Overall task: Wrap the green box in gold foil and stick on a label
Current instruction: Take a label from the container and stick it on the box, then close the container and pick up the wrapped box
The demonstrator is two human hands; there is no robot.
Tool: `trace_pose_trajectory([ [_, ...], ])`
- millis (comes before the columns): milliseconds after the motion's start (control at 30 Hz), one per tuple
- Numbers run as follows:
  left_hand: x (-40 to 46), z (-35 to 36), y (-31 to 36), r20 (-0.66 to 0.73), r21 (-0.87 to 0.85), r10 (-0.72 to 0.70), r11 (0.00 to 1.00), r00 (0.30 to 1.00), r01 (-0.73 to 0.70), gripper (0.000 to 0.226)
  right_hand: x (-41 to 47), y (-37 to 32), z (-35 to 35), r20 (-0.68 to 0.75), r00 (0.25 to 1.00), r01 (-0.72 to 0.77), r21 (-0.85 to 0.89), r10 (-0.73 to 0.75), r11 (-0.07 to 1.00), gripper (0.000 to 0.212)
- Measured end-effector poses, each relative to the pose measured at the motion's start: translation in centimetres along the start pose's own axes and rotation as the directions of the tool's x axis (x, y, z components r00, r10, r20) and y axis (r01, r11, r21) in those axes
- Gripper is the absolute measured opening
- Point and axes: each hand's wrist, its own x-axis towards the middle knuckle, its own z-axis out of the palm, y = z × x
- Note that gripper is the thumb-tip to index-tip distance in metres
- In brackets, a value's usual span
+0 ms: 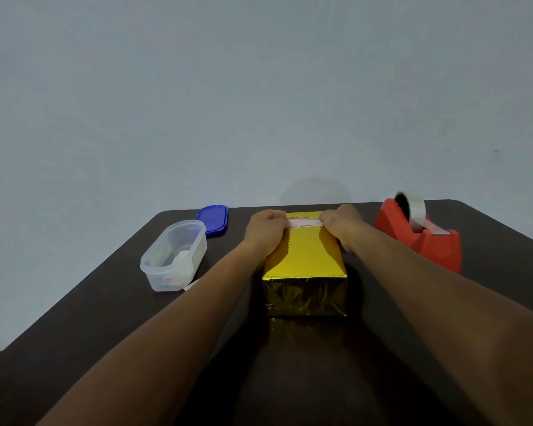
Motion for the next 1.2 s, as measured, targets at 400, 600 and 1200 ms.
trace_pose_trajectory([
  [400, 0.0, -5.4, 1.5, -0.234, 0.044, 0.077, 0.997, 0.969, -0.069, 0.015, -2.5, -3.4, 1.4, -0.104, 0.907, 0.299, -0.522, -0.408, 0.799, 0.043],
  [600, -0.6, -14.3, 0.8, -0.312, 0.625, 0.224, 0.780, 0.923, 0.022, 0.042, -6.0, -8.4, 7.4, 0.083, 0.843, 0.479, -0.564, -0.531, 0.673, 0.040],
  [1200, 1.3, -24.6, -6.6, -0.384, 0.345, -0.142, 0.895, 0.912, 0.284, 0.017, -4.1, -9.3, 23.1, 0.399, 0.856, 0.515, -0.615, -0.328, 0.597, 0.031],
])
